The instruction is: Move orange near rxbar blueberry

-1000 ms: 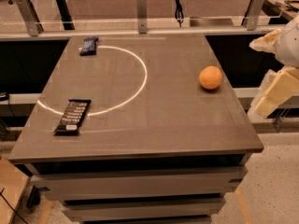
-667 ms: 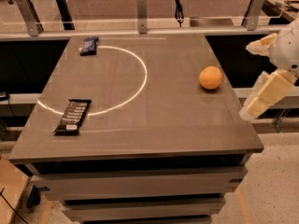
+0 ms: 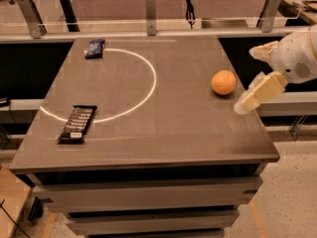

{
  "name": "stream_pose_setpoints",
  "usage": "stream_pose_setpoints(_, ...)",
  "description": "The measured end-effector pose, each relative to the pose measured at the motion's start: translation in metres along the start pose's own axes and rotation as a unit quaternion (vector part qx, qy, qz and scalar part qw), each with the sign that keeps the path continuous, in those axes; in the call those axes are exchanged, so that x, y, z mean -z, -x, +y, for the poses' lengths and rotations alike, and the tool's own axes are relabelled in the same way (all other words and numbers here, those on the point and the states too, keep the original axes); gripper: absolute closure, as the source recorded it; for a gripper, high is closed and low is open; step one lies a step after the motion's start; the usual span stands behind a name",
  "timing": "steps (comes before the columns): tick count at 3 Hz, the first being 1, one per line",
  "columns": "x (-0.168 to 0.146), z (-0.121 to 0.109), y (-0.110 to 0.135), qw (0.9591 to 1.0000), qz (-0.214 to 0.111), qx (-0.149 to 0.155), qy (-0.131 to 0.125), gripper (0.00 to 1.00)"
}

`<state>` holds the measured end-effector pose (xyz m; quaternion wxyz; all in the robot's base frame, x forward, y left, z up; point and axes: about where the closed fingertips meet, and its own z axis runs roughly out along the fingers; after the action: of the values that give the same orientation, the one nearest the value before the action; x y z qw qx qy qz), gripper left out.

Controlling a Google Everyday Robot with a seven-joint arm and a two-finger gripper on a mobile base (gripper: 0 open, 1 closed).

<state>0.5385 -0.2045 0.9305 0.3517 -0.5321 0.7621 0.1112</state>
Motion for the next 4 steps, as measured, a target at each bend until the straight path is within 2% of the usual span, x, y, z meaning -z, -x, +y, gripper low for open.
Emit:
stream_pose_setpoints(1, -0.021, -0.026, -0.014, 0.9982, -0.041, -0.045, -0.005, 0.0)
stream_pose_setpoints(2, -0.043, -0.046, -0.025, 0.995, -0.064, -0.077, -0.008, 0.0)
stream_pose_setpoints(4, -0.066, -0.07, -0.048, 0.9909, -0.077, -0.11, -0.016, 0.0)
